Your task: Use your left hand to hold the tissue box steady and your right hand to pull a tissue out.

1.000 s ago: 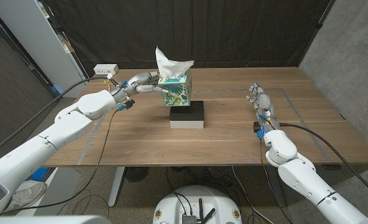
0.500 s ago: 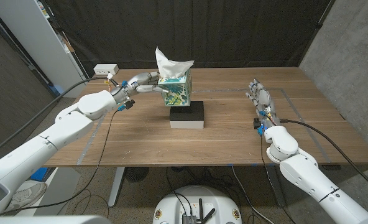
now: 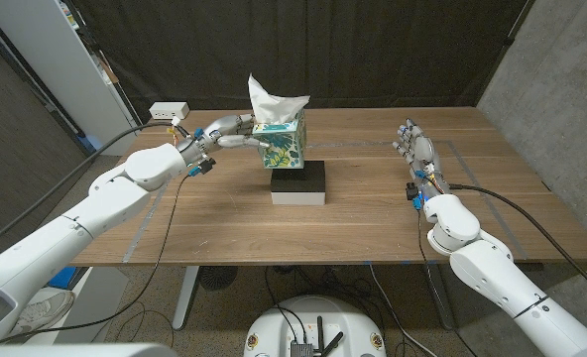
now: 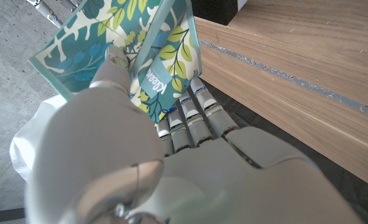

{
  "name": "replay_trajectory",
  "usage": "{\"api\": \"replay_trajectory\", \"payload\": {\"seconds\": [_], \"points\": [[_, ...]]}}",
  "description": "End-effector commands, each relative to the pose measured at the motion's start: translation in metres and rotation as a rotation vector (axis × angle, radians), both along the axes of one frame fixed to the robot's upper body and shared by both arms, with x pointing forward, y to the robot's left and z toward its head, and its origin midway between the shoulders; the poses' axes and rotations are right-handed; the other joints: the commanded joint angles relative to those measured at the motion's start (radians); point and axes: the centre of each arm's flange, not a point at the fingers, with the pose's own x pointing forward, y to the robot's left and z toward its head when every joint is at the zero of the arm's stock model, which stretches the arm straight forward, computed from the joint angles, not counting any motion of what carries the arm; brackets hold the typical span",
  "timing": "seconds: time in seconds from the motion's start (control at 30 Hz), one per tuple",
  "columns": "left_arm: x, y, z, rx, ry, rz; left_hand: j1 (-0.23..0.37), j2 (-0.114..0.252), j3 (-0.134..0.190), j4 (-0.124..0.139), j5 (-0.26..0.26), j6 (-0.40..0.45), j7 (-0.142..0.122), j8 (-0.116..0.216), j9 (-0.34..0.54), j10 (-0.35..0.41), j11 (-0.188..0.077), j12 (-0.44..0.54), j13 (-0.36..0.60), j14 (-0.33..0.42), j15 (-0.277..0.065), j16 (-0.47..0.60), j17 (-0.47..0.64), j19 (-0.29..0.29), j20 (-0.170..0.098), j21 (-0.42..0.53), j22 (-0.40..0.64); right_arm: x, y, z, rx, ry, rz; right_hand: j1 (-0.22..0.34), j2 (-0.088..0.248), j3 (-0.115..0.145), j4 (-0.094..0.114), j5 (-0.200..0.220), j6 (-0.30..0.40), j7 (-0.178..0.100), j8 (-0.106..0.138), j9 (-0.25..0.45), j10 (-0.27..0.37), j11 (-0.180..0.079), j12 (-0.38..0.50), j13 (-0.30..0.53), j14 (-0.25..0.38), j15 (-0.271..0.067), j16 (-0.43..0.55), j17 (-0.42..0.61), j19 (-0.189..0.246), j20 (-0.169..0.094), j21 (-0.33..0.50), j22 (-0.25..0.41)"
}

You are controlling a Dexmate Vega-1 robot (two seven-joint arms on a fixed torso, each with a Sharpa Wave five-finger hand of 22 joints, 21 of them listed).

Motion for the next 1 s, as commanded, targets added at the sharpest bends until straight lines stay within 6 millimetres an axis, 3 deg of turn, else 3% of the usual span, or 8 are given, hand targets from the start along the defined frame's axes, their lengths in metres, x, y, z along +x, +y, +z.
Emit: {"api": "replay_trajectory", "payload": {"seconds": [0.03,1.0], "points": [[0.0,0.002,-0.001,-0.005,0.002,0.004,0.002,0.01,0.007,-0.002,0.007,0.003,0.001,0.004,0.002,0.006,0.001,-0.003,0.005,0.005,-0.107,-0.002,0.001,0.001,-0.006,-0.005,0.004,-0.009,-0.001,0.022,-0.018,-0.016,0.005,-0.009,0.023,0.002,0.006,-0.003,0.002,0.01,0.004,0.005,0.005,0.003,0.0,0.005,0.001,0.012,0.004,0.002,0.008,0.005,0.005,0.006],[-0.002,0.005,0.002,-0.007,-0.014,-0.002,0.001,0.009,0.012,-0.004,0.006,0.006,0.0,0.008,0.003,0.009,0.001,-0.007,0.01,0.007,-0.109,-0.002,0.002,0.003,-0.009,-0.006,0.004,-0.023,0.003,0.056,-0.038,-0.009,-0.042,-0.015,0.026,0.002,0.013,-0.003,0.001,0.016,0.003,0.005,0.003,0.01,0.0,0.005,0.0,0.019,0.007,0.007,0.011,0.006,0.004,0.006]]}}
